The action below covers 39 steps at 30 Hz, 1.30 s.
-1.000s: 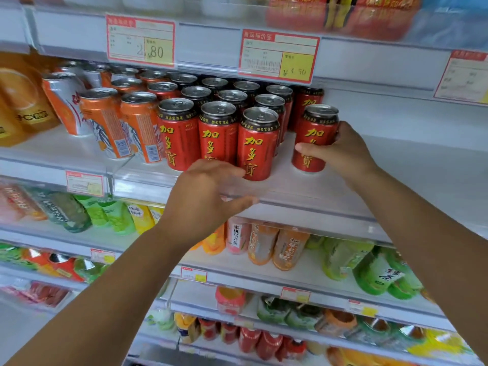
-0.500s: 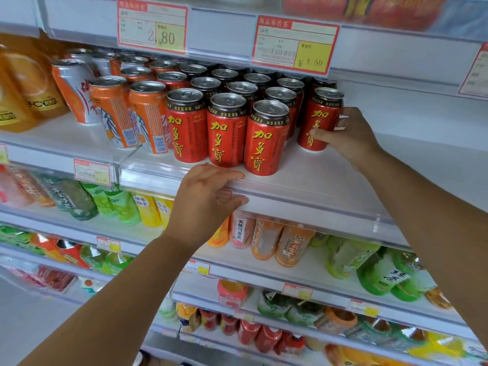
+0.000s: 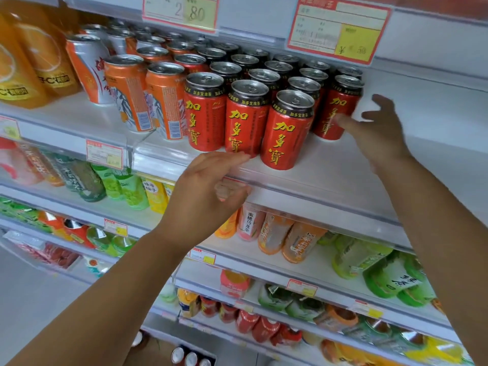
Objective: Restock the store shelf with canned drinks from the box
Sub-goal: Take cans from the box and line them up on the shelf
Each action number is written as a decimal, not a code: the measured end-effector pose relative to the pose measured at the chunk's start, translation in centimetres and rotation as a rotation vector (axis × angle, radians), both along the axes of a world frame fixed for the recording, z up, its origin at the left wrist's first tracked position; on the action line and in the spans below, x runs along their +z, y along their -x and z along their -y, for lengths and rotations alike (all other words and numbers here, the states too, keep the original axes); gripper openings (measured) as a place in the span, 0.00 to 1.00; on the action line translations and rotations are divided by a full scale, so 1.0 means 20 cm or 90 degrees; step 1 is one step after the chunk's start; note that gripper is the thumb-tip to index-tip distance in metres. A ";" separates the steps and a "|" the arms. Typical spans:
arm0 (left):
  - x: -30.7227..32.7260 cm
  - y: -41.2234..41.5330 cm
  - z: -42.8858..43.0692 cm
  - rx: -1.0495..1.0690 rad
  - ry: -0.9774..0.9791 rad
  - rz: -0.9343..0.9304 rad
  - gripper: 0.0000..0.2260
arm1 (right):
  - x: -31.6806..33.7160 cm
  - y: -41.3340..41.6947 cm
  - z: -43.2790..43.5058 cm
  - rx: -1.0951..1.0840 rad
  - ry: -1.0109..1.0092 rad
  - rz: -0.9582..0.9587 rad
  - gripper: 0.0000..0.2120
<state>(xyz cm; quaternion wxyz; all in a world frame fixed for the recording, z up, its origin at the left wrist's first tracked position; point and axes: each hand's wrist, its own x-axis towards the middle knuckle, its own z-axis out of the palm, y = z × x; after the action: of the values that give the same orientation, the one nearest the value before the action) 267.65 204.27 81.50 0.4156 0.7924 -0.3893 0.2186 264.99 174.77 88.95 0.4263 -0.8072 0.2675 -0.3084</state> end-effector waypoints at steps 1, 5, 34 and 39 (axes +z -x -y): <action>-0.01 0.02 -0.07 0.013 0.016 0.026 0.19 | 0.01 0.08 -0.06 -0.016 0.014 0.070 0.31; -0.22 0.08 -0.47 0.102 0.022 -0.053 0.13 | -0.03 0.36 -0.34 0.144 -0.042 0.152 0.14; -4.06 0.53 -1.73 0.470 -0.209 -1.014 0.18 | -4.66 -0.27 -2.37 0.611 -0.015 -0.706 0.36; -4.25 0.52 -1.76 0.468 -0.200 -0.950 0.18 | -5.03 -0.42 -2.58 0.546 0.059 -0.630 0.46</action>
<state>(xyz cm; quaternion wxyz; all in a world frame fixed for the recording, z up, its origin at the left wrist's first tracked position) 257.26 239.42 -3.59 0.3512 0.8536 0.2438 -0.2976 273.37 226.40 -11.69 0.3027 -0.9064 0.0727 0.2856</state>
